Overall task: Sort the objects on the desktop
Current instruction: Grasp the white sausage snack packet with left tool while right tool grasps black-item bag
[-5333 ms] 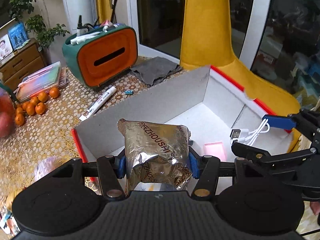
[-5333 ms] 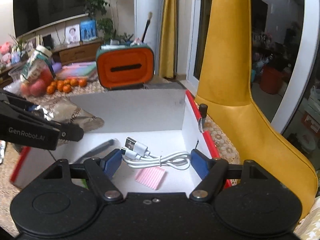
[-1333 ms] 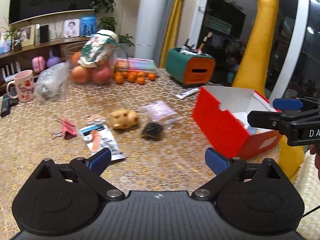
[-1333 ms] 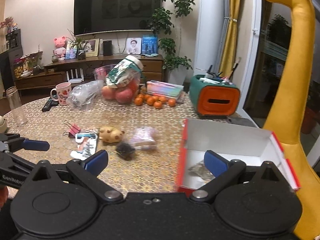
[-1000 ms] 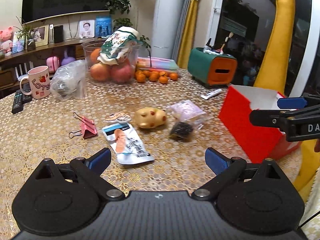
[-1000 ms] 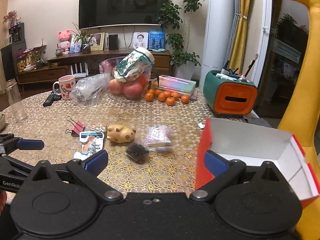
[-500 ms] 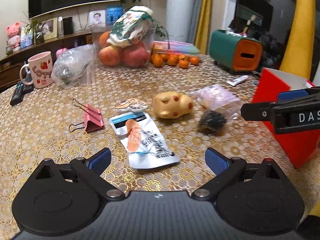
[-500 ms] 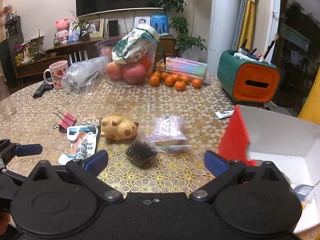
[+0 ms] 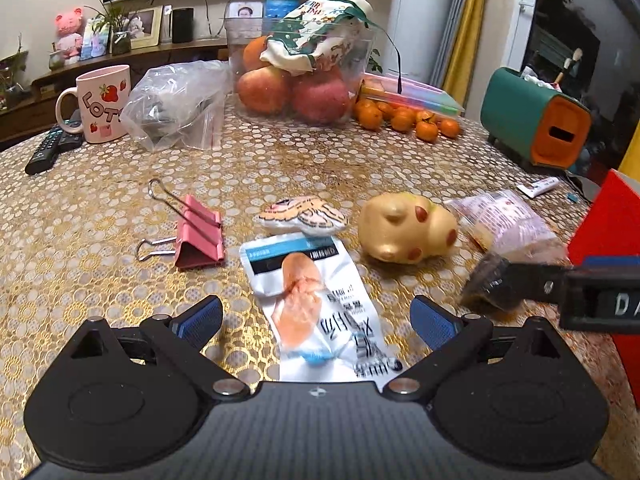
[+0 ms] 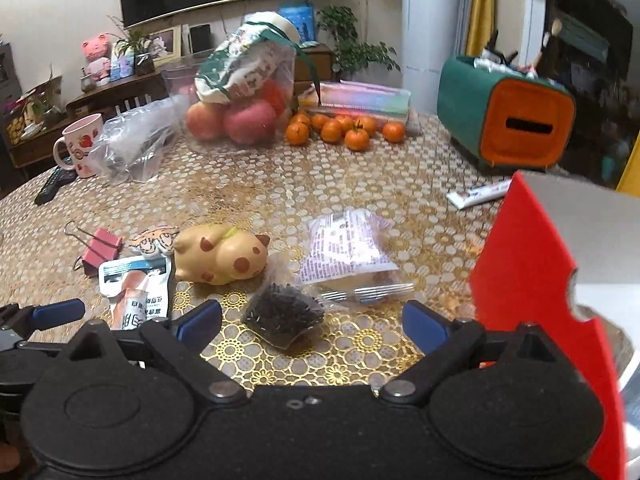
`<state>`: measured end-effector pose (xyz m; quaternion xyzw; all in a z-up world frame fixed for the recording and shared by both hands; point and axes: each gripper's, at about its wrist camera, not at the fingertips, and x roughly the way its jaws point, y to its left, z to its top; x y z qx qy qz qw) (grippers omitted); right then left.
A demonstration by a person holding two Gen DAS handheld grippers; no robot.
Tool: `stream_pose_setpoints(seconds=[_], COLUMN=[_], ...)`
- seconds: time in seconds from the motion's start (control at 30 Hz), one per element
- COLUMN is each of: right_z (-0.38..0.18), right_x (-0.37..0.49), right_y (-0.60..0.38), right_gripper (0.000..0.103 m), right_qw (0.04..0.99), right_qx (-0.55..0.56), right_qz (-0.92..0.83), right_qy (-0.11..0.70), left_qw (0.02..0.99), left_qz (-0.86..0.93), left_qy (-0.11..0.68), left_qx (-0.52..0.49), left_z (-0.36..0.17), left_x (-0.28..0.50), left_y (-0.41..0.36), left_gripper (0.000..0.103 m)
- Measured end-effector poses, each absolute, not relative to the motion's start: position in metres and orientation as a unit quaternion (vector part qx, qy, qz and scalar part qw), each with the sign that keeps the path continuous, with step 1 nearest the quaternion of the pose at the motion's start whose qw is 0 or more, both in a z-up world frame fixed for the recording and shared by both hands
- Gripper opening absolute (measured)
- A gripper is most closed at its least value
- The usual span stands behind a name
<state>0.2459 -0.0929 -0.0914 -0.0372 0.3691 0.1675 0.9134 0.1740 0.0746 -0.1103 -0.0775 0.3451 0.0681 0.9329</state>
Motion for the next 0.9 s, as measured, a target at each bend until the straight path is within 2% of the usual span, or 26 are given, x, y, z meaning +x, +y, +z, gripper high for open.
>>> stream_pose_setpoints(seconds=[0.23, 0.4, 0.5, 0.63, 0.73, 0.83, 0.9], right_z=[-0.104, -0.112, -0.114, -0.116, -0.117, -0.119, -0.118], right_x=[0.261, 0.271, 0.272, 0.273, 0.274, 0.275, 0.274], right_y=[-0.091, -0.091, -0.09, -0.088, -0.086, -0.084, -0.084], right_gripper=[0.094, 0.088, 0.085, 0.079, 0.076, 0.069, 0.06], right_qw=[0.913, 0.908, 0.91, 0.909, 0.908, 0.906, 0.906], right_qx=[-0.016, -0.003, 0.002, 0.005, 0.011, 0.017, 0.019], right_qz=[0.147, 0.142, 0.14, 0.142, 0.143, 0.147, 0.151], right_qy=[0.381, 0.394, 0.391, 0.391, 0.394, 0.396, 0.396], left_qw=[0.932, 0.935, 0.937, 0.94, 0.942, 0.942, 0.942], left_qz=[0.071, 0.07, 0.076, 0.081, 0.083, 0.081, 0.082], left_qy=[0.347, 0.342, 0.338, 0.33, 0.325, 0.325, 0.324], left_qx=[-0.072, -0.056, -0.038, -0.029, -0.023, -0.024, -0.027], left_z=[-0.117, -0.12, -0.121, -0.121, -0.121, -0.121, -0.12], left_x=[0.186, 0.189, 0.189, 0.186, 0.184, 0.183, 0.183], left_y=[0.071, 0.066, 0.064, 0.064, 0.064, 0.066, 0.068], left_gripper=[0.1, 0.099, 0.09, 0.085, 0.075, 0.073, 0.07])
